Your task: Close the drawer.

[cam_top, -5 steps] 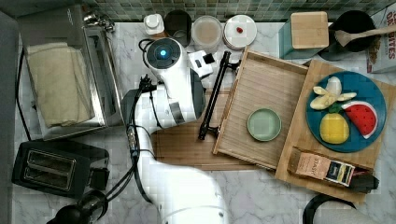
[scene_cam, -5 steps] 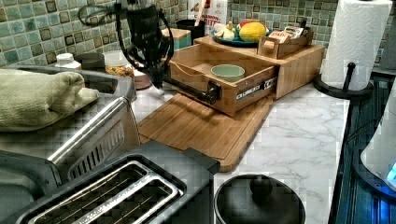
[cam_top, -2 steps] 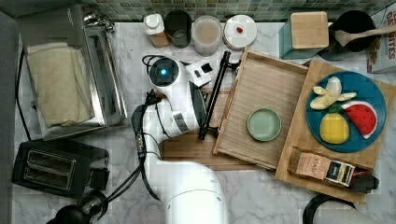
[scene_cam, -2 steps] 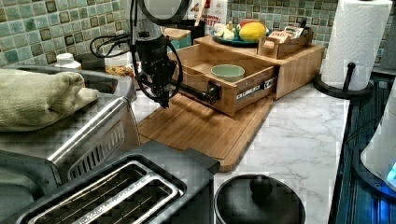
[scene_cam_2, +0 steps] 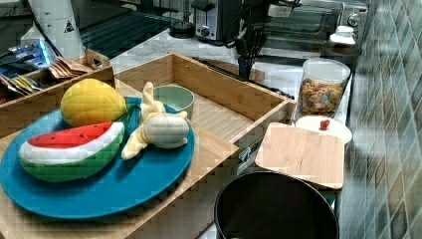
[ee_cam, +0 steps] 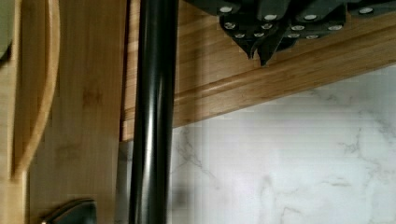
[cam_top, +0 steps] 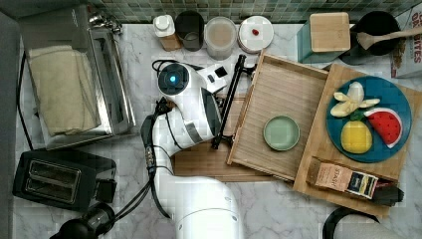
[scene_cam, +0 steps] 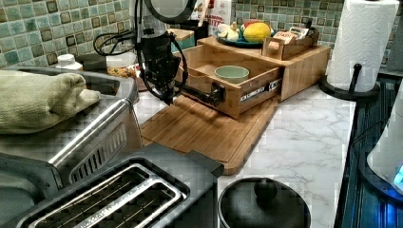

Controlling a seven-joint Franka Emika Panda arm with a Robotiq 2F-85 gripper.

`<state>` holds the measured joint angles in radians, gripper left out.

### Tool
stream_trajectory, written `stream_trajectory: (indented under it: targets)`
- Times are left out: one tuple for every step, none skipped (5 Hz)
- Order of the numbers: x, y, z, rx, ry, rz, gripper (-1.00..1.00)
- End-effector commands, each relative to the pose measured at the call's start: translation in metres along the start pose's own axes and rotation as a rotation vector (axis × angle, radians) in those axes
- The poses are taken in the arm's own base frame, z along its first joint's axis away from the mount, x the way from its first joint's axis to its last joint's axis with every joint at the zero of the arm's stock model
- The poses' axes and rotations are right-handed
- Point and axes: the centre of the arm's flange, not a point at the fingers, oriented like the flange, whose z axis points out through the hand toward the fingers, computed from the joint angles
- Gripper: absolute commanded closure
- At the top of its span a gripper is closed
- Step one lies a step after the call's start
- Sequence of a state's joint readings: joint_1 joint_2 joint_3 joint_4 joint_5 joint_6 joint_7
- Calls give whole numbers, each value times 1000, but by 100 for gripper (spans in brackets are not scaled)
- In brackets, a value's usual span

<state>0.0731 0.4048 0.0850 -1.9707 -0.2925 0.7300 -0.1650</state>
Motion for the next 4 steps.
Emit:
stream_trajectory:
  targets:
    - [35,83,-34,107,52,-7,100]
    - [34,91,-21,102,54,-1,100]
    - [37,105,-21,81,67,-20,100]
    - [43,123,-13,124,40,-15,100]
